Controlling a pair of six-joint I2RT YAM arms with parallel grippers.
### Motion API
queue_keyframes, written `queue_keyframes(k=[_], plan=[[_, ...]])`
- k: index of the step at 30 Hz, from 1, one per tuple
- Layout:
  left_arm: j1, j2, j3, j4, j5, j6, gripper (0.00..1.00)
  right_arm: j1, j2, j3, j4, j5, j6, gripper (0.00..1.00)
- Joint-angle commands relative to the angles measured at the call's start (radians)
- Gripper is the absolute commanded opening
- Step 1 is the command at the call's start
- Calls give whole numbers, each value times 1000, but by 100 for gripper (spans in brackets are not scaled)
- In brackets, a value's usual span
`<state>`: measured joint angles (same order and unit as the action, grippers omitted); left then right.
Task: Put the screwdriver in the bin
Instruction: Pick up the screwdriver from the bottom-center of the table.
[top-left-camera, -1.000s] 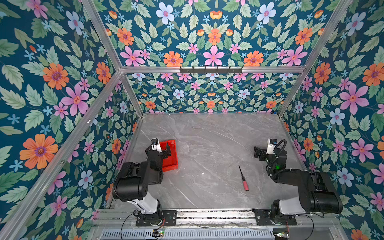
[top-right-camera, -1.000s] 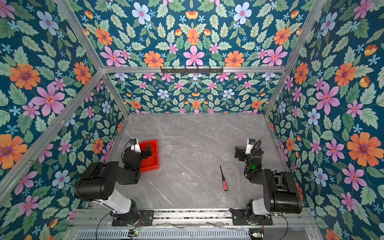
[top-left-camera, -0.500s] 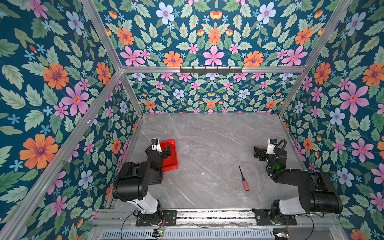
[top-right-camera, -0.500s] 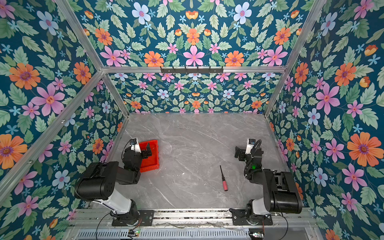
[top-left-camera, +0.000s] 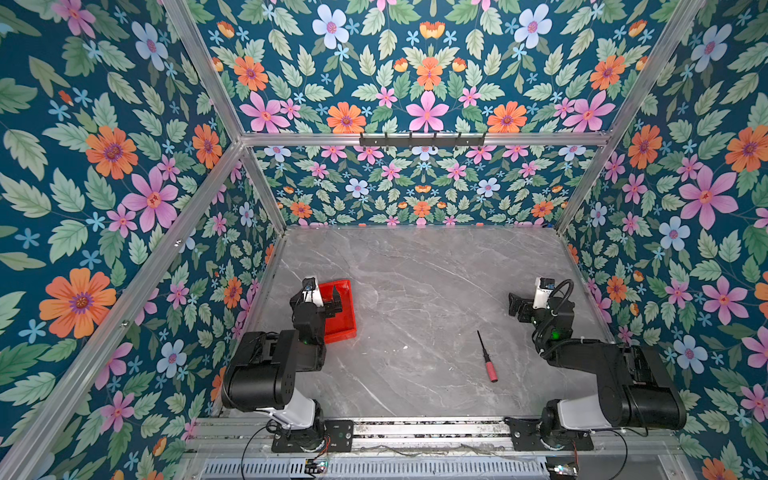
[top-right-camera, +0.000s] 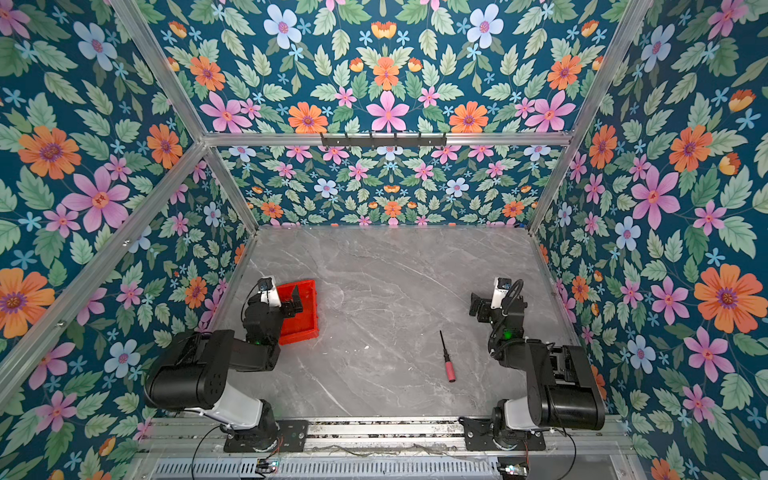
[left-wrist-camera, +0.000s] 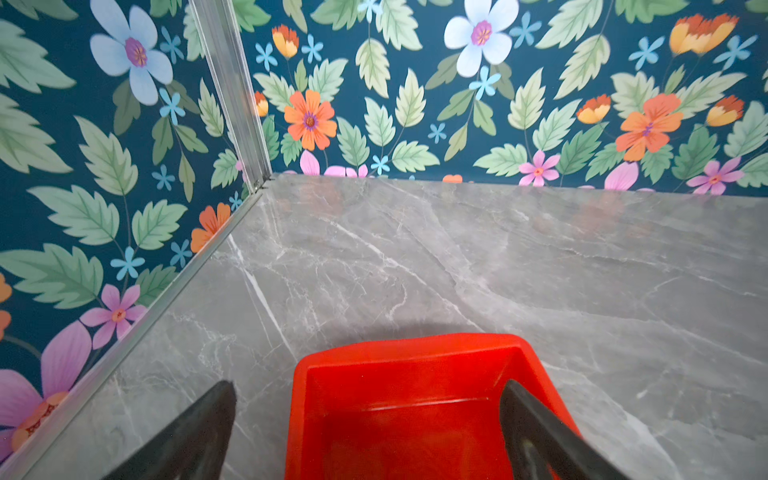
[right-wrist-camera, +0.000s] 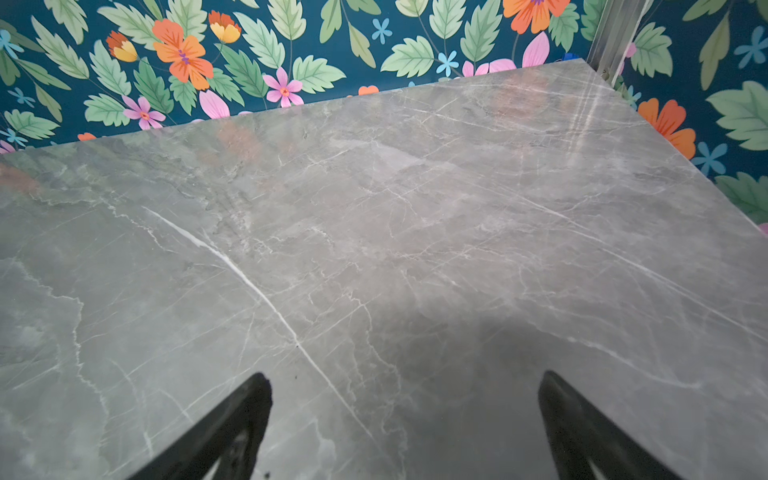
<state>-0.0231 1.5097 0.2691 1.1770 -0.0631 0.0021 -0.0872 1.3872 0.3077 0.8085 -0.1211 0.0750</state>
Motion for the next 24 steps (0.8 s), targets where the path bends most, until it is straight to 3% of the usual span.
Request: queue_keyframes(k=[1, 8, 14, 20, 24], plan=[[-13, -72, 5, -70, -19, 17, 100, 0, -80, 13, -67, 8, -5, 99], [-110, -239, 24, -209, -83, 113, 100, 40, -335, 48, -409, 66, -29, 99], [-288, -376, 93, -370, -121, 236, 100, 87, -523, 113, -730, 124, -60, 99], [-420, -445, 164, -512, 11, 242, 100, 128, -580, 205, -977, 133, -65, 99], [-516, -466, 204, -626, 152, 252, 100, 217, -563, 283, -1105, 191, 26, 99]])
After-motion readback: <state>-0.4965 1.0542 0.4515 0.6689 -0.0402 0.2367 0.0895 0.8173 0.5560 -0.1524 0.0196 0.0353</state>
